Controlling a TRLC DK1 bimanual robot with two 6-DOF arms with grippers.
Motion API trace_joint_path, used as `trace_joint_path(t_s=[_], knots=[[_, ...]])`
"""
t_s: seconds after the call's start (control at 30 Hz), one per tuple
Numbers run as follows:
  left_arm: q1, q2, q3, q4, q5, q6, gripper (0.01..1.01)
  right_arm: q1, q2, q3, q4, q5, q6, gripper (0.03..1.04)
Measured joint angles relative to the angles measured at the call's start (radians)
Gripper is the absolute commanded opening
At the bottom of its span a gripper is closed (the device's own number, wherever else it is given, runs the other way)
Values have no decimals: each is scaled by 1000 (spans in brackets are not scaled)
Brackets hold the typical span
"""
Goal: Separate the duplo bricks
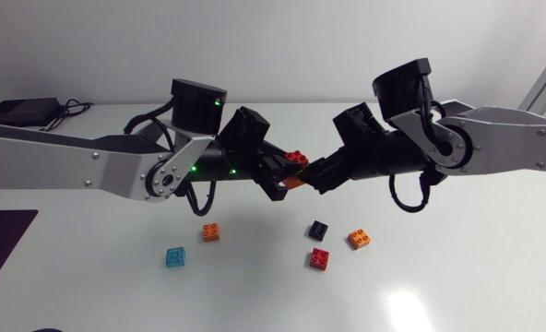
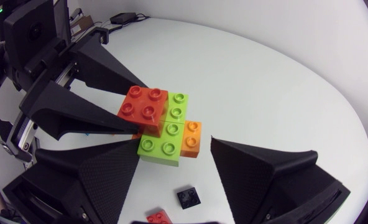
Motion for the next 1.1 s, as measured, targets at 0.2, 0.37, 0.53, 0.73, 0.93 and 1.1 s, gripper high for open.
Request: trace_joint_path(t_s=[0.2, 0.37, 0.53, 0.73, 0.93, 1.1], knots=[[0, 0, -1, 13, -4, -14, 303, 15, 0, 0, 10, 1, 2, 357], [2, 0, -1, 19, -5, -29, 305, 21, 0, 0, 14, 2, 2, 315], [8, 0, -2, 25, -4, -50, 305, 31, 0, -5, 31, 18, 2, 298], [27, 0, -2, 25, 14, -95, 307, 41, 6, -23, 41, 29, -2, 297], [81, -6, -2, 25, 34, -115, 307, 40, 7, -29, 41, 36, -6, 298], [114, -21, -2, 24, 43, -114, 308, 39, 7, -44, 41, 36, -6, 298]])
